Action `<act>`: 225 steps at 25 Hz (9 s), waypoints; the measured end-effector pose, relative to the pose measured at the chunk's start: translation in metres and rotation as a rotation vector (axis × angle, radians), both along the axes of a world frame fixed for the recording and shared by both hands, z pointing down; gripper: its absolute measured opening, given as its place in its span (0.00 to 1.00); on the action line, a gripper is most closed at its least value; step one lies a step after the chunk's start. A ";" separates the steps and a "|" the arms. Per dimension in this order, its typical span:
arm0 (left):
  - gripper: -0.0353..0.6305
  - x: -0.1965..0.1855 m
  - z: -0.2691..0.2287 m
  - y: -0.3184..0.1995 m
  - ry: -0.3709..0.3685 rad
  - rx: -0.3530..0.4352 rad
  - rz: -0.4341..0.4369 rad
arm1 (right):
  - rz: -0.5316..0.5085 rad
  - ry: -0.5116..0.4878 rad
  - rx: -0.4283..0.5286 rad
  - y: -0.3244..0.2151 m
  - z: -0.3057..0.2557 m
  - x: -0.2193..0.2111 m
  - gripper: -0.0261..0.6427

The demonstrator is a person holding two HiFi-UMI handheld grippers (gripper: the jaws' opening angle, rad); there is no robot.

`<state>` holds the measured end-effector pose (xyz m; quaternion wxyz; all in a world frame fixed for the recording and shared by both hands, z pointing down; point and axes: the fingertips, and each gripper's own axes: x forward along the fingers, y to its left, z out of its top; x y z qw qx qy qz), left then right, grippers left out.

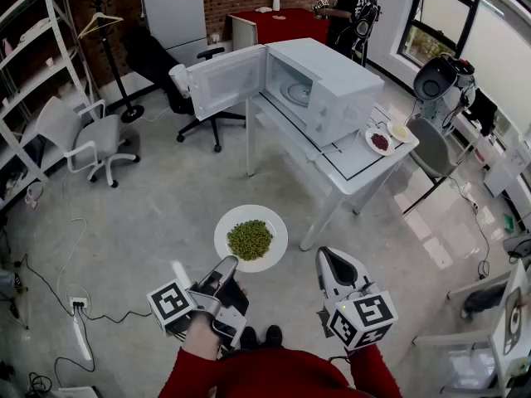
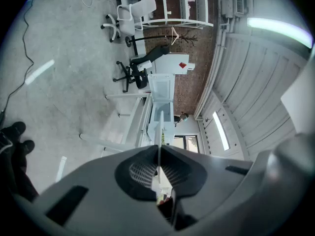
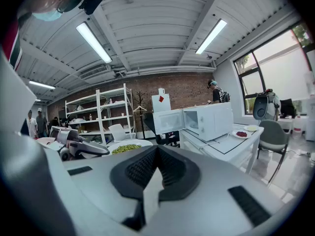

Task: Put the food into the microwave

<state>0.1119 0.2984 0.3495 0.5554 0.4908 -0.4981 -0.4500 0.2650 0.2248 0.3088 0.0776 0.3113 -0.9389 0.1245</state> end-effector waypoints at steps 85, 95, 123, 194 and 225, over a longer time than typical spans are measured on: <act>0.09 -0.180 0.010 -0.433 0.032 0.024 0.228 | 0.201 0.259 -0.179 -0.388 0.047 -0.215 0.06; 0.09 -0.168 0.018 -0.500 -0.038 0.060 0.303 | 0.231 0.321 -0.184 -0.437 0.068 -0.220 0.06; 0.09 -0.120 0.009 -0.642 -0.253 0.010 0.528 | 0.264 0.328 -0.223 -0.469 0.062 -0.227 0.06; 0.21 -0.110 0.052 -0.694 -1.158 -0.101 0.759 | 0.259 0.364 -0.283 -0.477 0.073 -0.225 0.06; 0.07 -0.180 0.001 -0.601 -0.896 0.140 0.597 | 0.152 0.189 -0.244 -0.456 0.030 -0.272 0.06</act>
